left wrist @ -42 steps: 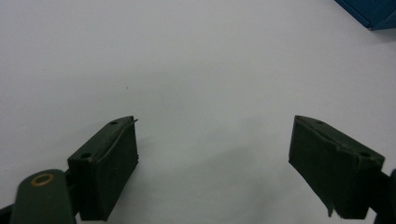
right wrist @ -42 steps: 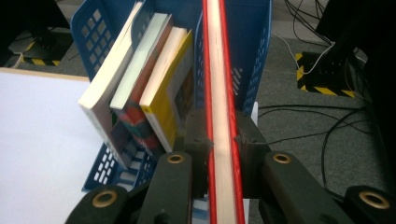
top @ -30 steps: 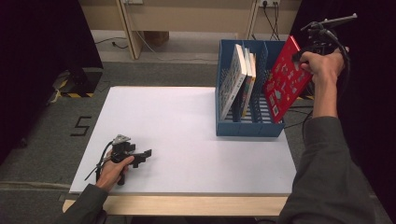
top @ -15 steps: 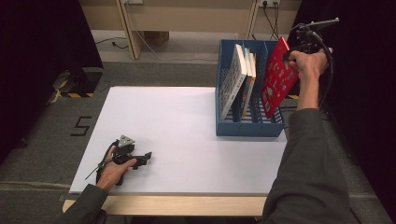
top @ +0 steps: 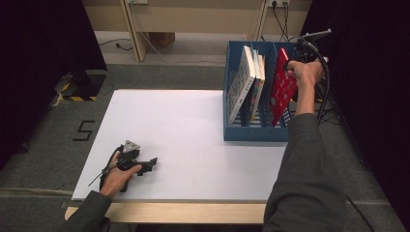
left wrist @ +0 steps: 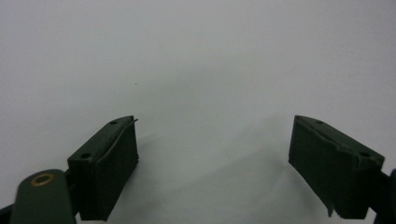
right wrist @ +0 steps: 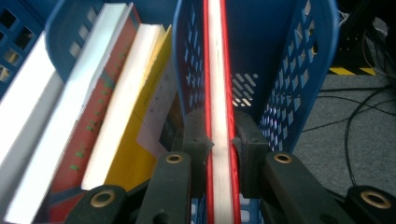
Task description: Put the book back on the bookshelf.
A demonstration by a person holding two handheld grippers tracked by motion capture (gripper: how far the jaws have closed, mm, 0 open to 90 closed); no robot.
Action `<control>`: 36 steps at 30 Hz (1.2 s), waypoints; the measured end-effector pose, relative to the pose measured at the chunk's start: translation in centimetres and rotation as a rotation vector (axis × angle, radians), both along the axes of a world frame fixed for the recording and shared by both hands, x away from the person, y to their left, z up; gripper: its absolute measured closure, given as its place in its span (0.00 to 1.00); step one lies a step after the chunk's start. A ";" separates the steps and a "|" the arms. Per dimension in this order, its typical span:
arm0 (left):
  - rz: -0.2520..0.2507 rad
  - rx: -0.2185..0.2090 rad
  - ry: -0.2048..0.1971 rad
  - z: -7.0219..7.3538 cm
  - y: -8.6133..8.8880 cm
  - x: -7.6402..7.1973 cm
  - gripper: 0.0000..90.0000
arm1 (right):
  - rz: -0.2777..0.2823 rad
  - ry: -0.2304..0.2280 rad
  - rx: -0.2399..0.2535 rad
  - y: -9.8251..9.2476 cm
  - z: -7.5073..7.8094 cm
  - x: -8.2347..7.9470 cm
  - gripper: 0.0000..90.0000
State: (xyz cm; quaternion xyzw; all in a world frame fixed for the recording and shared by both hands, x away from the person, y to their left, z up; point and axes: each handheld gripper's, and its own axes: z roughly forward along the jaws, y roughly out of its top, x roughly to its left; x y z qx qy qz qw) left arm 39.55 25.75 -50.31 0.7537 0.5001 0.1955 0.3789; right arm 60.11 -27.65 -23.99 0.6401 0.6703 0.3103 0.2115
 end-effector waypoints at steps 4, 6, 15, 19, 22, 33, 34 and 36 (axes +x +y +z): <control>0.001 0.000 0.000 0.0 0.0 0.0 0.17 | 0.006 0.008 -0.008 0.4 -0.8 0.4 0.86; 0.001 0.000 0.000 0.0 0.0 0.0 0.17 | 0.011 0.014 -0.008 0.7 -1.1 0.7 0.86; 0.002 -0.007 0.001 0.0 0.0 0.0 0.17 | 0.016 0.014 -0.003 1.3 -2.0 1.1 0.84; 0.000 -0.002 0.001 0.0 0.0 0.0 0.17 | 0.023 -0.004 0.028 1.3 -1.9 0.8 0.82; 0.000 -0.001 0.000 0.0 0.0 0.0 0.17 | 0.035 -0.010 0.034 1.1 -1.8 0.4 0.79; 0.000 0.007 -0.002 0.0 -0.1 0.0 0.17 | 0.107 -0.039 0.068 0.3 -2.4 -2.4 0.70; 0.001 0.008 0.000 0.0 -0.1 0.0 0.17 | 0.114 -0.040 0.068 0.3 -2.5 -2.7 0.70; 0.000 0.008 0.001 0.0 -0.1 0.0 0.17 | 0.130 -0.049 0.066 0.1 -2.5 -3.6 0.68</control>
